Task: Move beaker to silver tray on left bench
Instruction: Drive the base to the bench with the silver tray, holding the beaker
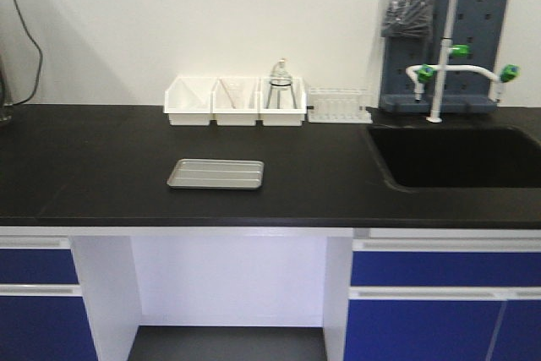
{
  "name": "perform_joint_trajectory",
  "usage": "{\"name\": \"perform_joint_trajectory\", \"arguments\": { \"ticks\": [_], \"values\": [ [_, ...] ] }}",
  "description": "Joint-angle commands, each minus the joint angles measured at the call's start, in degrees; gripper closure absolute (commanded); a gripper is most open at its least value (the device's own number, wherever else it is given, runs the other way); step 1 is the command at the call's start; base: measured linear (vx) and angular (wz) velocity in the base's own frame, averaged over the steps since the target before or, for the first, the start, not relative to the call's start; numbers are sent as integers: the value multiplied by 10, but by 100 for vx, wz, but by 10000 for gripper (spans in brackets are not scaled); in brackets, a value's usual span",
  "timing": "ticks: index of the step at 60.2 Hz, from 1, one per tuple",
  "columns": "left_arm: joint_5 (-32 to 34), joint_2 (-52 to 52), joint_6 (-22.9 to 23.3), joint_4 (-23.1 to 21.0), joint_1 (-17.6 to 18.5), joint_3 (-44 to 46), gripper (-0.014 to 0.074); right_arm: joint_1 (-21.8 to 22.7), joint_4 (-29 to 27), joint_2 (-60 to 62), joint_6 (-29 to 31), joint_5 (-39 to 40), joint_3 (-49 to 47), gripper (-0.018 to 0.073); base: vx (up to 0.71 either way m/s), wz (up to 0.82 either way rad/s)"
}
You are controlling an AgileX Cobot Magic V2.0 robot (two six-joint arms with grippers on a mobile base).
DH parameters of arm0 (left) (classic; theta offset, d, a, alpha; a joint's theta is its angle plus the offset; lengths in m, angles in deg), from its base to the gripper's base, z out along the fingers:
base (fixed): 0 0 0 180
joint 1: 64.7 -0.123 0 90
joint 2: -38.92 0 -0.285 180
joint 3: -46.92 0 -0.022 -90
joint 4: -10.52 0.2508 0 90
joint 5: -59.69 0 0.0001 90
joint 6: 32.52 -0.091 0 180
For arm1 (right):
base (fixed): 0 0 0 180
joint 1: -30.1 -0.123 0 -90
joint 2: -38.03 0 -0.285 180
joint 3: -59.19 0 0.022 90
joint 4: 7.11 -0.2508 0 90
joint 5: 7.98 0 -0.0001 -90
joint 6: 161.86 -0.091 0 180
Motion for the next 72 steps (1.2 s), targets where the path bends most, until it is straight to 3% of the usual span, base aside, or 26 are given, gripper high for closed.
{"name": "perform_joint_trajectory", "arguments": {
  "ticks": [1, 72],
  "values": [
    [47, -4, 1, 0, 2, -11, 595, 2, 17, -1, 0, 29, -17, 571, 27, 28],
    [47, -4, 1, 0, 2, -11, 595, 1, 17, -1, 0, 26, -17, 571, 38, 2]
  ]
}}
